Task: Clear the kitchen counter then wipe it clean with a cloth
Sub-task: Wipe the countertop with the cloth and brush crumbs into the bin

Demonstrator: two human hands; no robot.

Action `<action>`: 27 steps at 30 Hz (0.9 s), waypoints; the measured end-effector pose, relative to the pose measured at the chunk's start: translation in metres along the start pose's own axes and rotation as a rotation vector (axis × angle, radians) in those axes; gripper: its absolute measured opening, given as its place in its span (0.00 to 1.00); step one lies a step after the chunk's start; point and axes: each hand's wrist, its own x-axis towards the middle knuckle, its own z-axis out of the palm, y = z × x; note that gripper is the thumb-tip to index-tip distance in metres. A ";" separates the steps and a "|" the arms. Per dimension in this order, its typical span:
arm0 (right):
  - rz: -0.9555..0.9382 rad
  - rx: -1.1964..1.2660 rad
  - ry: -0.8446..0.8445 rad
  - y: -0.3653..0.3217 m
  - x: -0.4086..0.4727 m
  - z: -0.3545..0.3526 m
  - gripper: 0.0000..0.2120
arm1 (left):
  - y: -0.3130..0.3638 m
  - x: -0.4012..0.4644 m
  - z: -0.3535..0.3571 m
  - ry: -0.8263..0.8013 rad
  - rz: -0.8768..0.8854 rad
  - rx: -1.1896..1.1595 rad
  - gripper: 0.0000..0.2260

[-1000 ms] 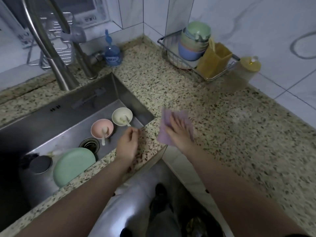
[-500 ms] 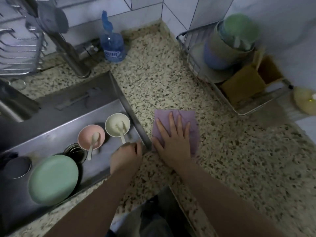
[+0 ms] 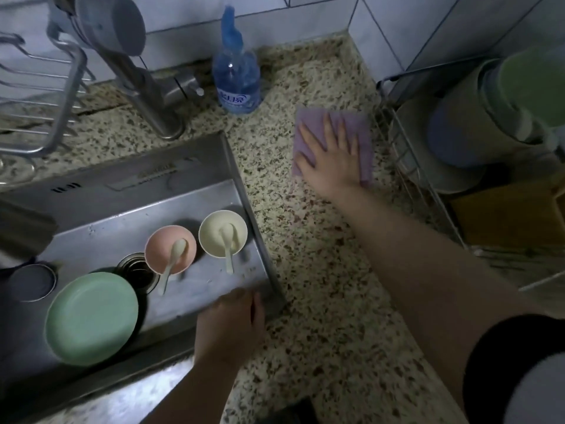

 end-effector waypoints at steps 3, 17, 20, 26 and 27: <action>-0.005 -0.006 -0.025 0.010 0.047 -0.007 0.31 | -0.002 -0.001 0.002 -0.046 0.021 0.002 0.15; -0.440 -0.025 -0.008 -0.015 -0.045 0.006 0.28 | -0.002 0.003 0.002 0.020 0.079 -0.006 0.17; -0.500 -0.058 0.049 -0.026 -0.072 0.010 0.29 | -0.002 0.004 0.002 0.014 0.086 0.005 0.17; -0.473 -0.063 -0.025 -0.061 -0.002 -0.006 0.32 | -0.003 0.000 0.007 0.006 0.077 -0.007 0.18; -0.453 -0.063 -0.026 -0.066 0.004 -0.006 0.31 | -0.003 0.000 0.007 0.016 0.077 0.001 0.19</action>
